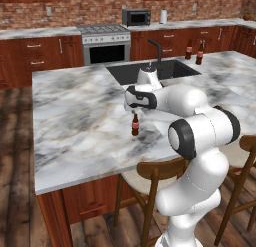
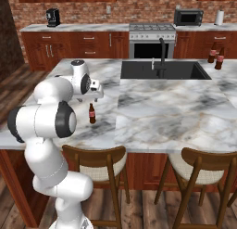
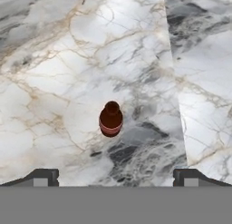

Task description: Place the large bottle from the dining counter next to the other large bottle outside the sink, and place the small bottle from the dining counter next to the other small bottle inside the sink.

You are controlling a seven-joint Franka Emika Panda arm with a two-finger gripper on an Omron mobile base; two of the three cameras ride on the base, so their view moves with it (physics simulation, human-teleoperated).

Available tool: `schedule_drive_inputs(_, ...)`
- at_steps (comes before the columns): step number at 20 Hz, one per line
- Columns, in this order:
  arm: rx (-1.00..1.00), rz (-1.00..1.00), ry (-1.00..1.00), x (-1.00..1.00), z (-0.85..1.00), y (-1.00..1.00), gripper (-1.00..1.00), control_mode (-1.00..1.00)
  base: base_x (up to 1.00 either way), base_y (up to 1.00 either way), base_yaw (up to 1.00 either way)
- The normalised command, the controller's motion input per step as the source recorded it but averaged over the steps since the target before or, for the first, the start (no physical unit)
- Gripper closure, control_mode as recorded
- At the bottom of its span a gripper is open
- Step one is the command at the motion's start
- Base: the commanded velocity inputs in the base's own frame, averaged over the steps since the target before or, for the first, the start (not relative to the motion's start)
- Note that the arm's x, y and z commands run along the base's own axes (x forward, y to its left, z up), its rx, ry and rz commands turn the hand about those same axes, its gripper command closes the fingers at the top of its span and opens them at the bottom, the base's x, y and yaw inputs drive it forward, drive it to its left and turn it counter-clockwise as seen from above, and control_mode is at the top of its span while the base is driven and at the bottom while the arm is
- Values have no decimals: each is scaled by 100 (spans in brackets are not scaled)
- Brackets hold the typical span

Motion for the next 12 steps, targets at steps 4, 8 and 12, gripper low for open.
schedule_drive_inputs(4,0,0,0,14,0,8,-100,-100,0,0,0)
schedule_drive_inputs(8,0,0,0,11,0,5,-100,-100,0,0,0)
schedule_drive_inputs(12,0,0,0,19,-2,0,-100,-100,0,0,0)
